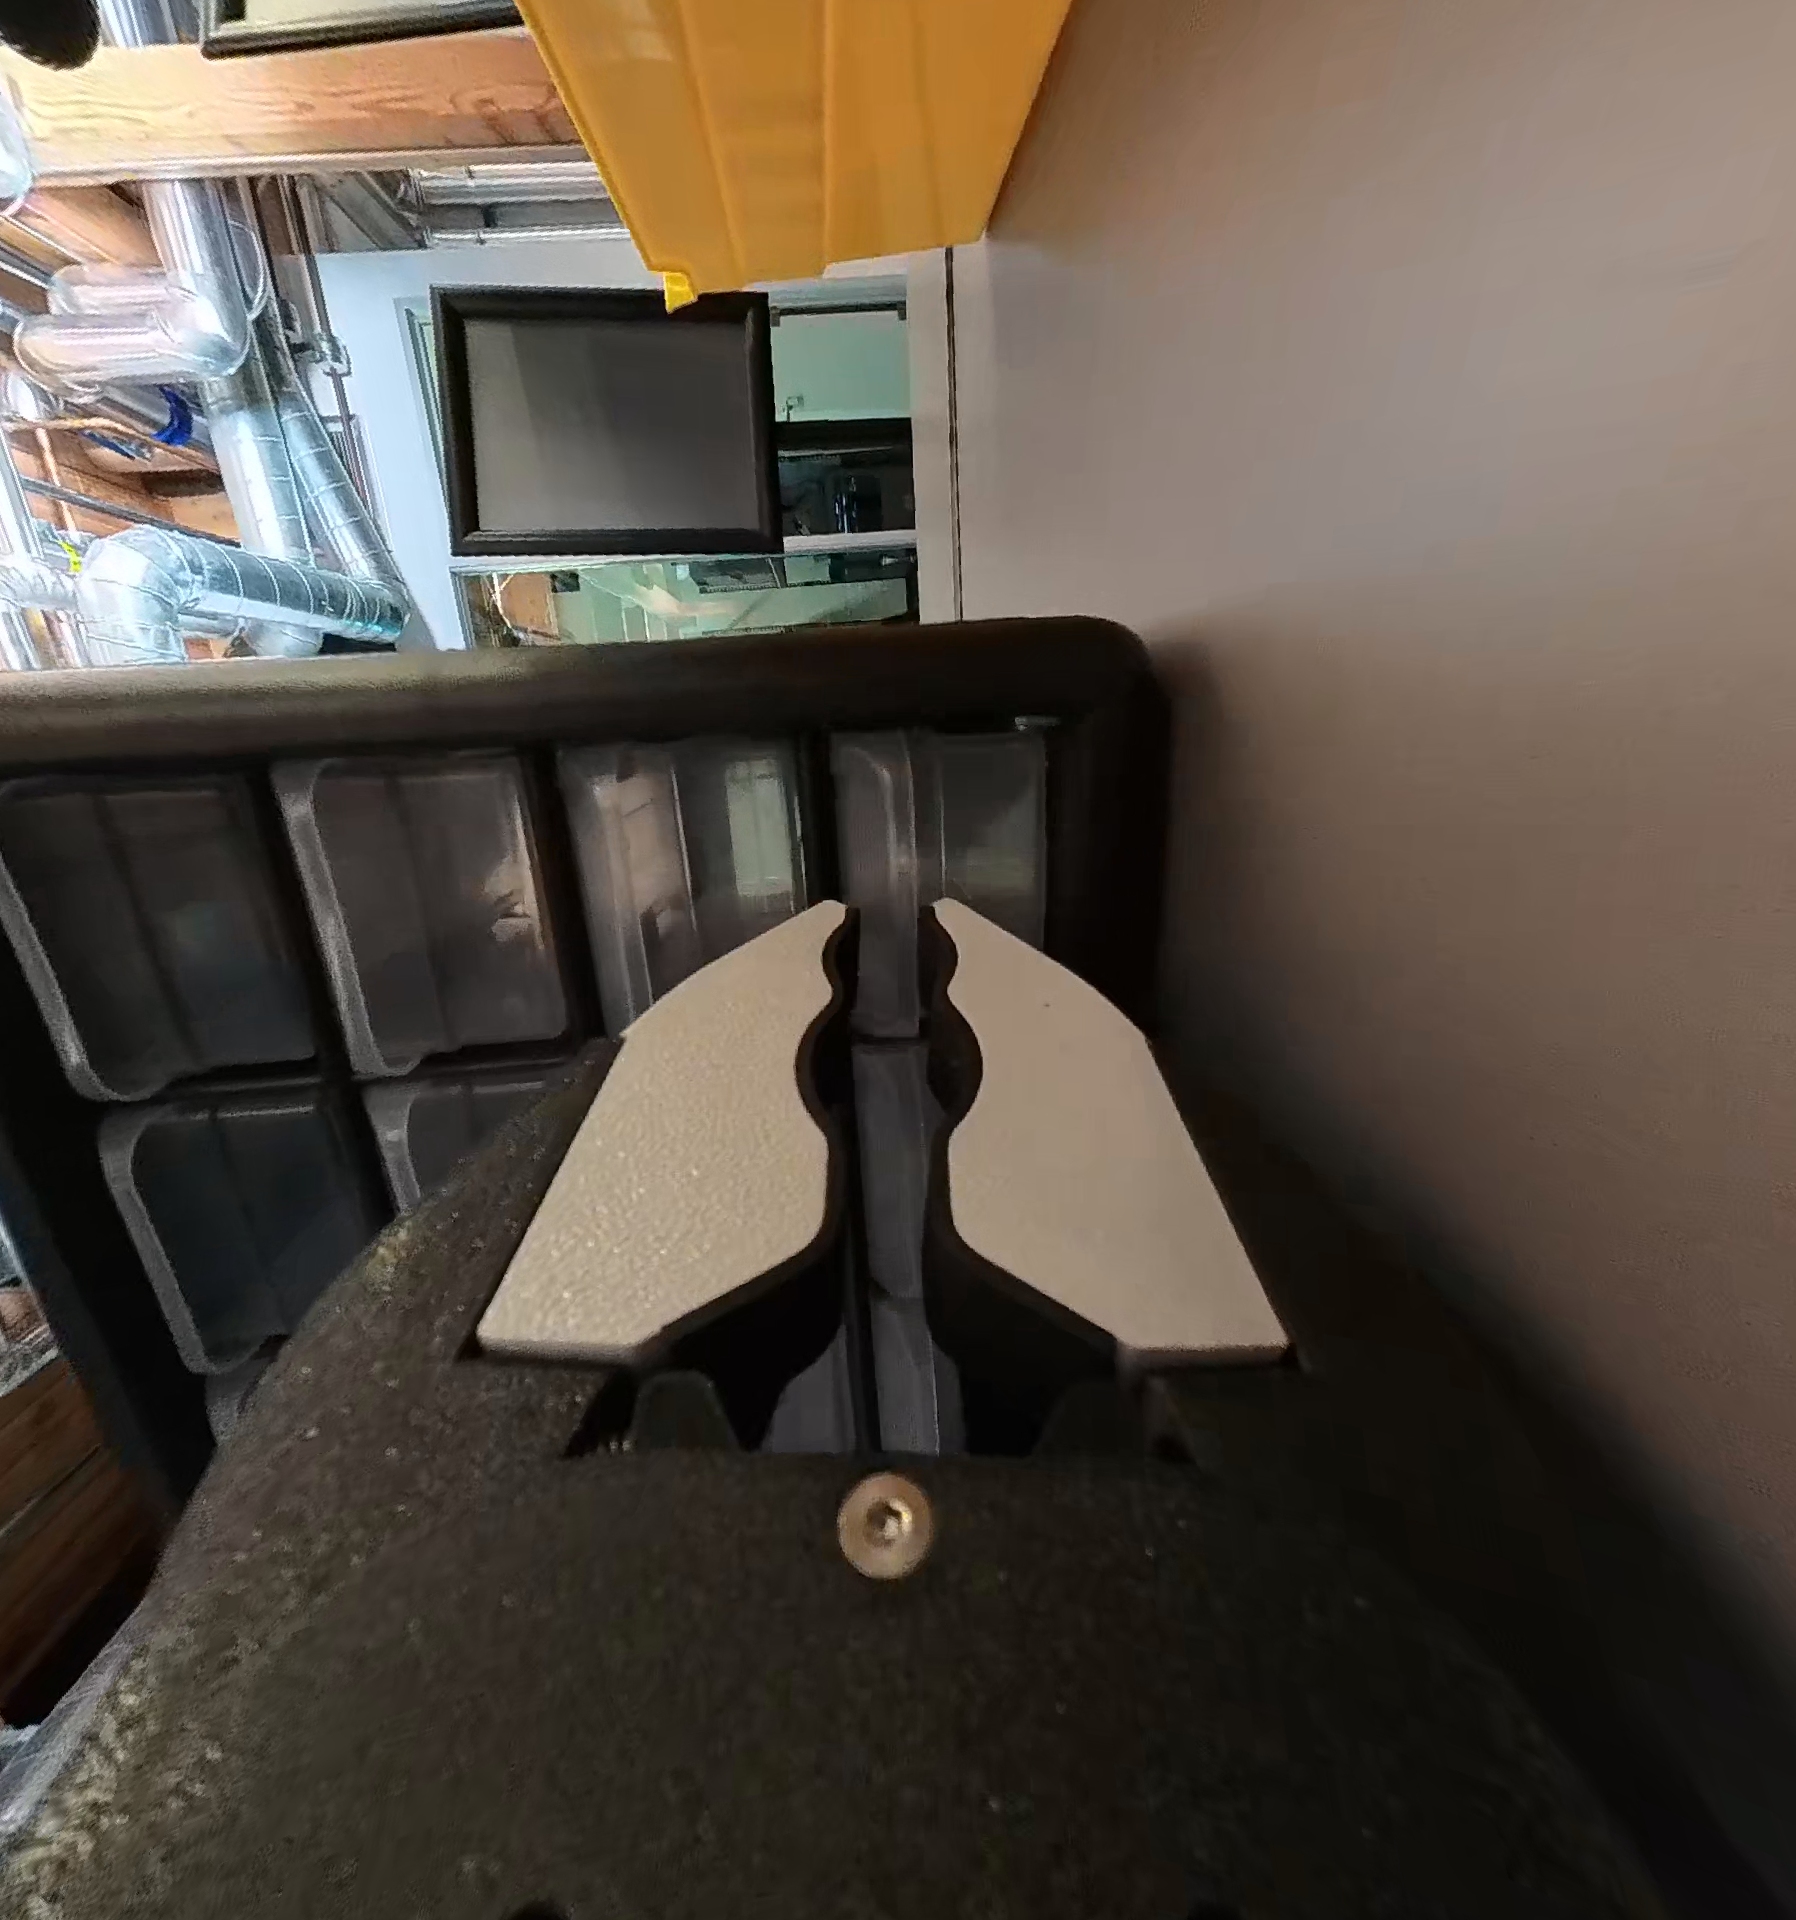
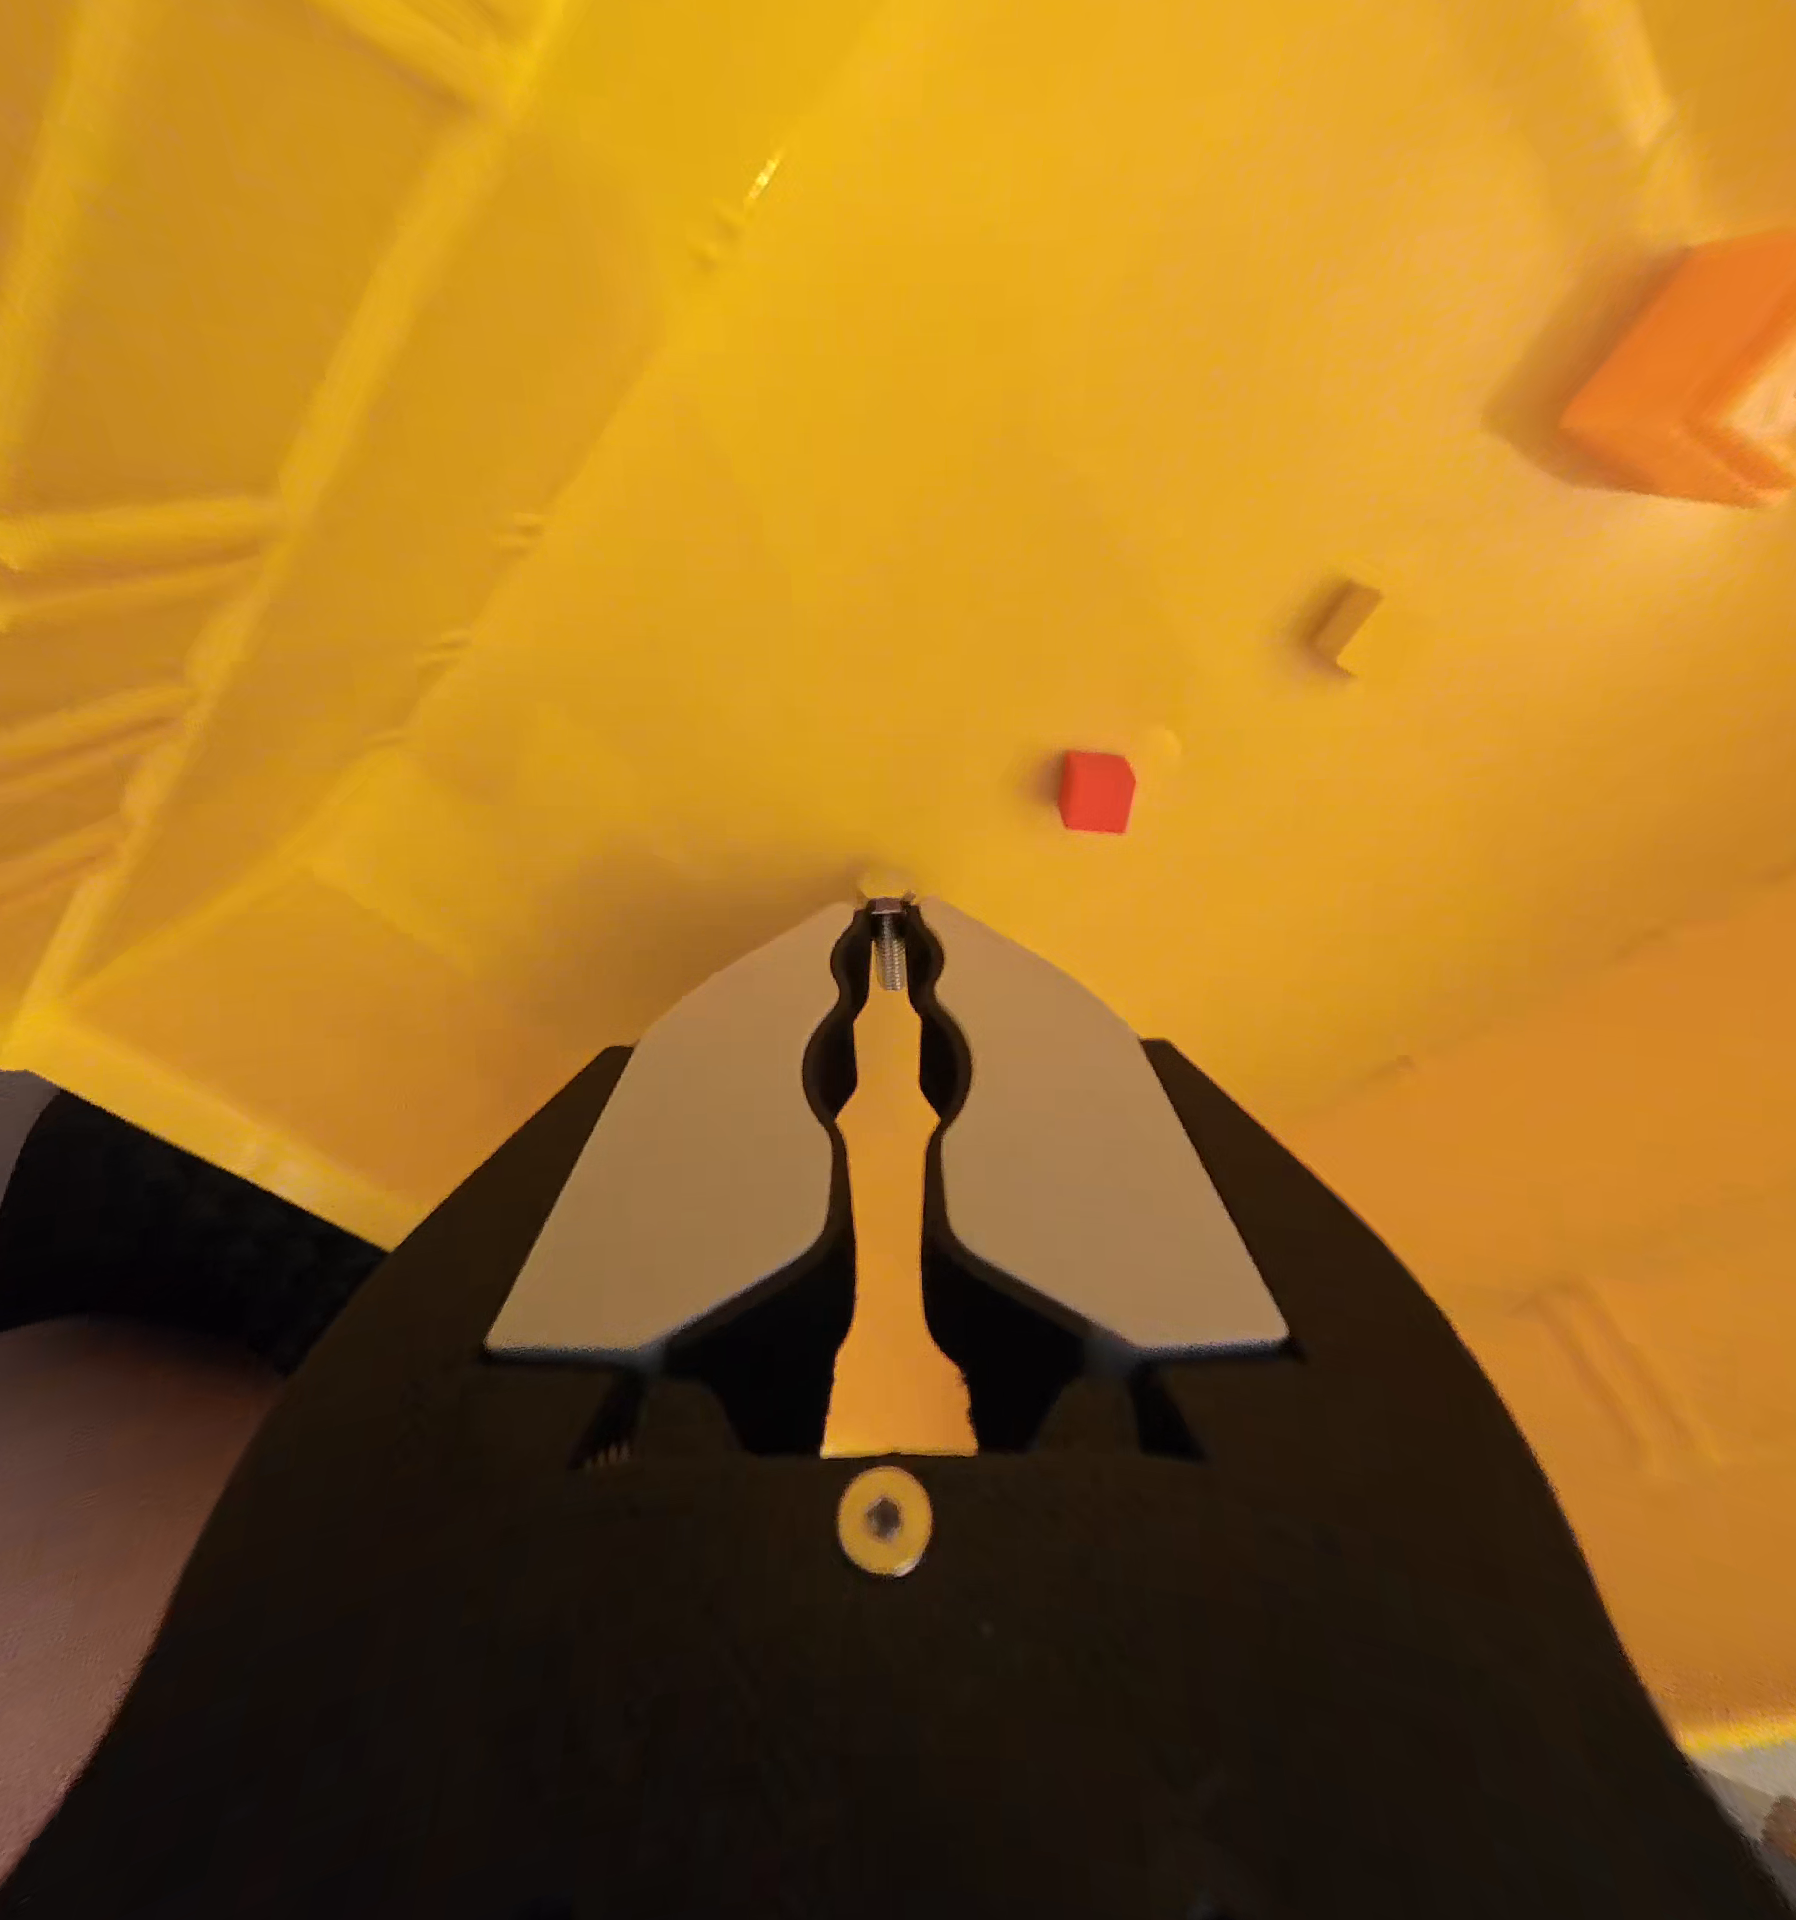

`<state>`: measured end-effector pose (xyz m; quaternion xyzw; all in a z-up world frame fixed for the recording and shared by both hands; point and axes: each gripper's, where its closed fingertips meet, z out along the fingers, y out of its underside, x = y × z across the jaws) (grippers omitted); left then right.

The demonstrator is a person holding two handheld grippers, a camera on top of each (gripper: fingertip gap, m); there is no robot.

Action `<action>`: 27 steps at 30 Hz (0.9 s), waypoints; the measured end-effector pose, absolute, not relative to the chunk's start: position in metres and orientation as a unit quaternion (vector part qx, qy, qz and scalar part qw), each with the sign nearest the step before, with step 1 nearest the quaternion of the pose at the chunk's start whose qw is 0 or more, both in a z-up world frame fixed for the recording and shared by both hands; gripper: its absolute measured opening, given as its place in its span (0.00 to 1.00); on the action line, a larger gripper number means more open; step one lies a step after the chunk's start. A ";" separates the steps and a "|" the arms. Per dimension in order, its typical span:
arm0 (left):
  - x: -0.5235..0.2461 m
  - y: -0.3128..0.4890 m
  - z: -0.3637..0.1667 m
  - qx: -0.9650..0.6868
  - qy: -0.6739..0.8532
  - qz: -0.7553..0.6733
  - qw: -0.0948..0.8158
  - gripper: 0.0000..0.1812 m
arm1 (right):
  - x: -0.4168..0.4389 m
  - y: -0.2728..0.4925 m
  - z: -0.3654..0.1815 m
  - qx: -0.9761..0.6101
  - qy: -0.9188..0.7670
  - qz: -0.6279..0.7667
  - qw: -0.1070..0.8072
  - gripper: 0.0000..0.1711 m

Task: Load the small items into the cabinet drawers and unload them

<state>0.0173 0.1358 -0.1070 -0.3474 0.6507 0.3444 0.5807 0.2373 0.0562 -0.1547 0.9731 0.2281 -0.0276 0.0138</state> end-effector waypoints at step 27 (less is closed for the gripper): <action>-0.152 0.183 -0.100 -0.461 0.573 0.416 0.535 0.19 | 0.226 0.068 -0.067 0.951 0.258 0.039 -0.168 0.08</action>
